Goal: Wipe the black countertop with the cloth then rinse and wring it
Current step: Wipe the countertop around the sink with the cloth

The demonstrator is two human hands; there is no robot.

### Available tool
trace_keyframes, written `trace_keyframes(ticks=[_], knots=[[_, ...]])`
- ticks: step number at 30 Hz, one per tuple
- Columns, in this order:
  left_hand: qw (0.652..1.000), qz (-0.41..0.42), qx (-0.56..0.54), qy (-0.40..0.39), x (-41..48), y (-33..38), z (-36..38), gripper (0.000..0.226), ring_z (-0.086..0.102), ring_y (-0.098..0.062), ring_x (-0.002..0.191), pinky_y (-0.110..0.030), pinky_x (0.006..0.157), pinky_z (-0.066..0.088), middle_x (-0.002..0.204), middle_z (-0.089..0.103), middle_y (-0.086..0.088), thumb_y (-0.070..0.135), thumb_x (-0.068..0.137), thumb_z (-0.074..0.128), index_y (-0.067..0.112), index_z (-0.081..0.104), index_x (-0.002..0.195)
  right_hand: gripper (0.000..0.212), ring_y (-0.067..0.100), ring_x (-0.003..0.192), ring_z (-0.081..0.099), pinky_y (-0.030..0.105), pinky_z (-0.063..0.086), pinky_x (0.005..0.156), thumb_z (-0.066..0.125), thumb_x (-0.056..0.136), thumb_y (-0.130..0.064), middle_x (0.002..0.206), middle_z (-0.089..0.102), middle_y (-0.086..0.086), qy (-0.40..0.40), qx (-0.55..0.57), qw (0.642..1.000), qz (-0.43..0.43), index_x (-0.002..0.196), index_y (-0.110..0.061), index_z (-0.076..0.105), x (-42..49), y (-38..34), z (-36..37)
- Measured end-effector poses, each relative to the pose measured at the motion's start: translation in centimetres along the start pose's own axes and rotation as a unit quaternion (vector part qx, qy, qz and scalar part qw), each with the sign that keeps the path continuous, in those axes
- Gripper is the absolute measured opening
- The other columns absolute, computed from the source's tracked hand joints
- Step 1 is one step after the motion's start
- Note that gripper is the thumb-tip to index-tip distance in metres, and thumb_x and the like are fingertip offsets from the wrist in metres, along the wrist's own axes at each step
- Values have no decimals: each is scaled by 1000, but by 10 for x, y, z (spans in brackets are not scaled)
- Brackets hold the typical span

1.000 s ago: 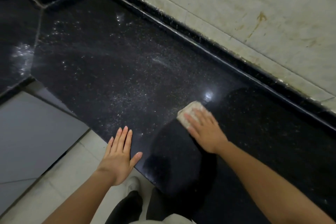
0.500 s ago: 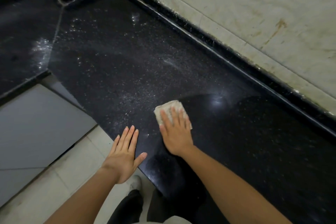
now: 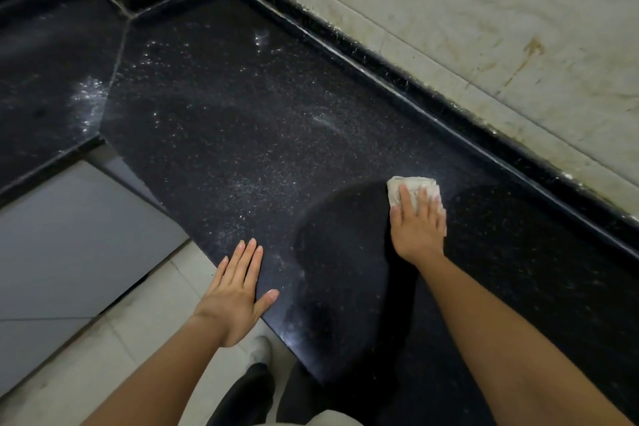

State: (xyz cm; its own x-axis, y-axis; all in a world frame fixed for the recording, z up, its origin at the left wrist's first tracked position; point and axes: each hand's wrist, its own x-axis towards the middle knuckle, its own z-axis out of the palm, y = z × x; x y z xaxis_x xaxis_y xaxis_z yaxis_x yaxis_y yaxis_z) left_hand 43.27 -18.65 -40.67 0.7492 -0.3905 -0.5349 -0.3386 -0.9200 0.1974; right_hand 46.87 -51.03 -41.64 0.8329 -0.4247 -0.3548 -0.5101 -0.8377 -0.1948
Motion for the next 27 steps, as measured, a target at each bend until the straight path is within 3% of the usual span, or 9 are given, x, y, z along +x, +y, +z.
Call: trace_keyframes(ticks=[3, 6, 8, 12, 14, 16, 20, 24, 27], knots=[[1000, -5, -1, 2, 0, 1, 1, 96, -44, -15, 129, -31, 109, -23, 140, -46, 5, 75, 58, -34, 19, -37, 136, 55, 29, 146, -17, 45, -14, 115, 13, 102, -44, 159, -18, 7, -16, 36, 999, 12, 152, -33, -8, -11, -41, 17], [1000, -7, -27, 9, 0, 3, 1, 94, -42, -14, 131, -30, 110, -21, 144, -43, 4, 77, 62, -28, 19, -35, 137, 59, 30, 146, -19, 42, -22, 110, -3, 94, -48, 150, -27, 2, -21, -26, 984, -177, 151, -31, -10, -51, -74, 43], [996, -14, -87, 16, -3, 7, 0, 89, -38, -8, 133, -28, 111, -20, 149, -37, 6, 76, 72, -12, 21, -30, 140, 57, 24, 143, -26, 35, -29, 105, 0, 95, -46, 147, -31, -1, -54, -47, 955, -287, 150, -35, -9, -76, -81, 54], [992, -5, -106, 65, -6, 16, -3, 85, -35, 0, 133, -25, 111, -20, 151, -31, 10, 76, 75, -9, 25, -25, 142, 54, 14, 142, -25, 31, -22, 112, 8, 96, -49, 154, -22, -9, -67, -71, 918, -385, 149, -44, -1, -76, -47, 50], [992, 7, -83, 94, 6, 27, -7, 83, -35, -1, 134, -24, 110, -22, 151, -30, 9, 72, 76, -11, 24, -23, 143, 55, 16, 146, -13, 30, -17, 114, 0, 96, -56, 158, -9, -8, -37, -83, 932, -351, 149, -43, 5, -61, -22, 43], [989, 29, -68, 127, 25, 46, -13, 82, -33, -5, 136, -23, 108, -26, 152, -27, 7, 69, 79, -13, 21, -18, 145, 63, 21, 148, -6, 31, -15, 113, -13, 90, -62, 161, 0, -1, 1, -80, 965, -251, 149, -42, 1, -41, 5, 29], [978, 122, -32, 166, 66, 100, -15, 82, -18, -15, 142, -25, 111, -22, 157, -6, -4, 60, 87, -12, 12, 8, 150, 52, 15, 147, -16, 34, -14, 115, 10, 100, -52, 161, -12, -4, 3, -10, 998, -69, 149, -44, -4, -10, 53, -3], [975, 168, 8, 147, 100, 141, -10, 76, -21, -16, 142, -29, 114, -19, 156, -14, -1, 57, 87, -10, 16, -1, 150, 51, 15, 147, -16, 35, -12, 117, 15, 102, -47, 160, -13, -4, 19, -2, 1000, -17, 149, -43, -4, -3, 87, -12], [970, 187, 56, 145, 120, 145, -10, 66, 8, -23, 146, -35, 116, 3, 157, 17, -9, 50, 98, 6, 10, 21, 148, 52, 19, 148, -11, 38, -8, 119, 17, 101, -47, 162, -7, 0, 58, 12, 997, 56, 151, -41, 1, 1, 119, -16]])
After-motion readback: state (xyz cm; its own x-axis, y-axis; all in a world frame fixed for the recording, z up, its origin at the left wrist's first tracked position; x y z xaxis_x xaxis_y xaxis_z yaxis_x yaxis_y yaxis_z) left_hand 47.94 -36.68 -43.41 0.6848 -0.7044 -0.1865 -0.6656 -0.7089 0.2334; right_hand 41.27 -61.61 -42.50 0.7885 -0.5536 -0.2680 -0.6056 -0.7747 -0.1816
